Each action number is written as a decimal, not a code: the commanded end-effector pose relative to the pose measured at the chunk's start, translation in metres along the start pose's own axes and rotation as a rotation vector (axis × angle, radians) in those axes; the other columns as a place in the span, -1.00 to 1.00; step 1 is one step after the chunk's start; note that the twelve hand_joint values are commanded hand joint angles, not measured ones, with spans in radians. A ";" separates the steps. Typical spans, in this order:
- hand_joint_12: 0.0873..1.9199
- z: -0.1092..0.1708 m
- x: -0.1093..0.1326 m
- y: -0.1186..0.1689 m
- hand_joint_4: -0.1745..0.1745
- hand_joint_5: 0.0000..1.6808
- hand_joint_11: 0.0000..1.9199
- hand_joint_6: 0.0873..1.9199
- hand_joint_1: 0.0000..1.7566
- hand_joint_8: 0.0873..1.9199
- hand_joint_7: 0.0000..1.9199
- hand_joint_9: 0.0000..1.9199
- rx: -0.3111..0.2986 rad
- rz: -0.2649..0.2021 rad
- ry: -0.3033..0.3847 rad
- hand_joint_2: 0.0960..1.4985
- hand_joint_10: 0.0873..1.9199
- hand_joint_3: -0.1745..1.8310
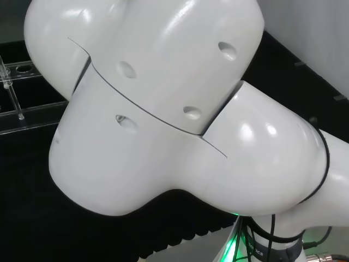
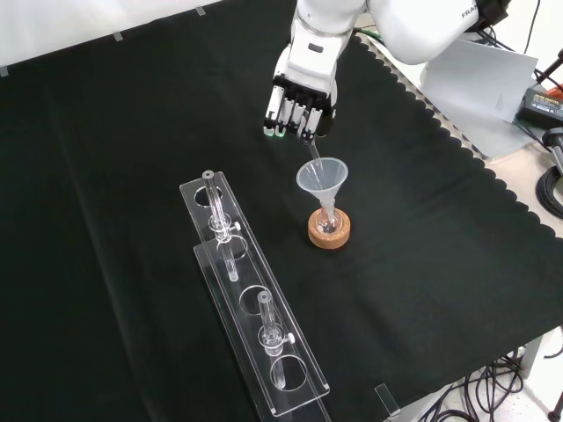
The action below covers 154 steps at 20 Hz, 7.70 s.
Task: Pour all the NaCl from the weighing funnel into the round-bottom flask.
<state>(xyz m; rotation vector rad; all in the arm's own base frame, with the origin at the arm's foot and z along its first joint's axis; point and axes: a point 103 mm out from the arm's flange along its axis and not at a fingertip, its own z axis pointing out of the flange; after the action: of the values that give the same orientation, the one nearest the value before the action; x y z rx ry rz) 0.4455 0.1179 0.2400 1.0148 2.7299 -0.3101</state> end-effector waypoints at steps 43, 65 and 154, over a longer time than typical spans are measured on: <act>0.47 -0.009 -0.016 0.016 1.00 0.89 -0.71 -1.00 0.32 -1.00 0.86 0.40 0.012 -0.121 -0.228 -0.29 -0.92 -0.20; 0.47 -0.012 0.001 0.020 1.00 0.89 -0.71 -1.00 0.32 -1.00 0.87 0.40 0.039 -0.299 -0.290 -0.29 -0.93 -0.20; 0.47 -0.023 0.013 0.038 1.00 0.89 -0.73 -1.00 0.32 -1.00 0.87 0.40 -0.027 -0.597 -0.697 -0.28 -0.94 -0.21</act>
<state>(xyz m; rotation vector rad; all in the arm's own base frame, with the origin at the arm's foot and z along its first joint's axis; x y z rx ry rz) 0.4584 0.1595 0.2536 0.0168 2.2941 -0.5833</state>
